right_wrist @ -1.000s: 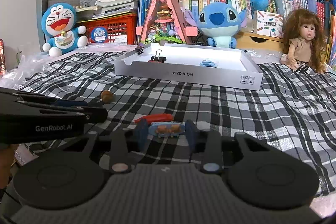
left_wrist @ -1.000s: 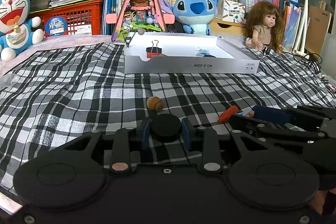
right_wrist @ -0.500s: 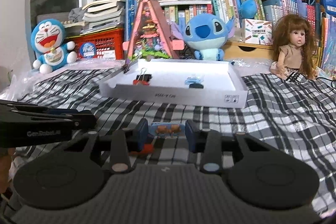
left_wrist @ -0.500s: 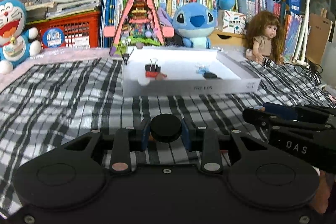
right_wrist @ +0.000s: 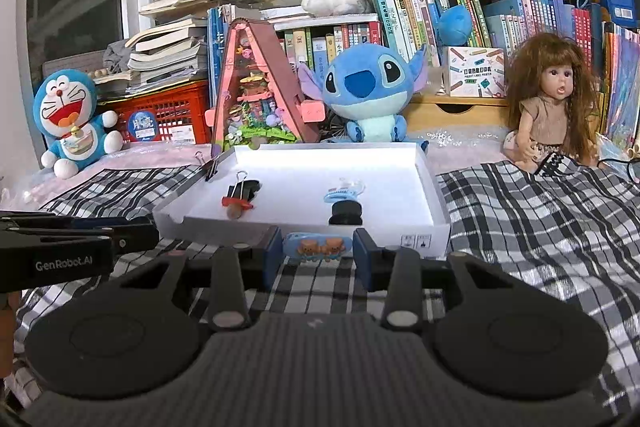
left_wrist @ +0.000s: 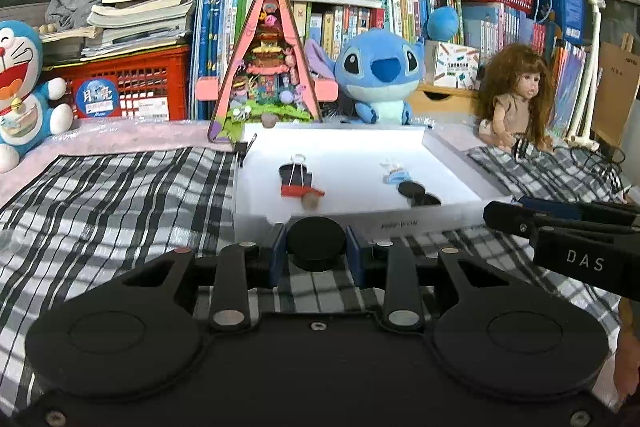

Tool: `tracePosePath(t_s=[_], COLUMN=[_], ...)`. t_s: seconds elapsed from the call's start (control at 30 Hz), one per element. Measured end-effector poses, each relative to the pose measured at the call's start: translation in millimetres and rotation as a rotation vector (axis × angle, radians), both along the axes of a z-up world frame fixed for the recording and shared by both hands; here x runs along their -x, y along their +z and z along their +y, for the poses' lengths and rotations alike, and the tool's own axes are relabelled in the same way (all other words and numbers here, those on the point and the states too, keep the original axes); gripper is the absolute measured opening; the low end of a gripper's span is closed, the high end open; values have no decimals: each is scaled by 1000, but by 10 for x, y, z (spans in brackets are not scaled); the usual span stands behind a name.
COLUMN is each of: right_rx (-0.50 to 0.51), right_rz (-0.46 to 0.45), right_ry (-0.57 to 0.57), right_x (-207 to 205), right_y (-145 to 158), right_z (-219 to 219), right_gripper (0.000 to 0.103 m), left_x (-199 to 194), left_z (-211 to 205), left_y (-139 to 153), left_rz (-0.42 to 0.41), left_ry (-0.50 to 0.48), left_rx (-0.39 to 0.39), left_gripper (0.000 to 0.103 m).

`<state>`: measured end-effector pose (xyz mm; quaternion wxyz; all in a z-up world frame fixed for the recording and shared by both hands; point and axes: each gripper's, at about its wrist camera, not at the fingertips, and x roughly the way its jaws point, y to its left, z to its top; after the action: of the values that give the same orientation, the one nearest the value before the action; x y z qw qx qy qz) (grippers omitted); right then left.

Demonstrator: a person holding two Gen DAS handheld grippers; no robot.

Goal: Organize rigid objects
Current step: 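Carry the ball and the figurine in both tools over the white box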

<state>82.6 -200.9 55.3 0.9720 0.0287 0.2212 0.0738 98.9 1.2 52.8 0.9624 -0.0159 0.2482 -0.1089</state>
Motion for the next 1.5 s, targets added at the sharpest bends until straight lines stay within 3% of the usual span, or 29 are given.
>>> tracePosePath(t_s=[0.23,0.87,1.17,1.5], right_rx=[-39,-128,-147,-143], right_rz=[33,130,213,297], right_ry=[-7,-15,-53,-77], right_x=[-233,-1054,-1580,-2099], right_y=[44,124,145,9], right_z=[-64,-116,-188,-165], right_gripper=[44,44,44,44], left_x=[-301,-1239,-1746,-2243], left_z=[-10,-18,-96,-141], left_y=[57,-6,44,-98], left_rz=[21,108,147,189], left_ry=[-17,49,64,99], left_rx=[33,78,62,55], left_gripper=[30,30,30,30])
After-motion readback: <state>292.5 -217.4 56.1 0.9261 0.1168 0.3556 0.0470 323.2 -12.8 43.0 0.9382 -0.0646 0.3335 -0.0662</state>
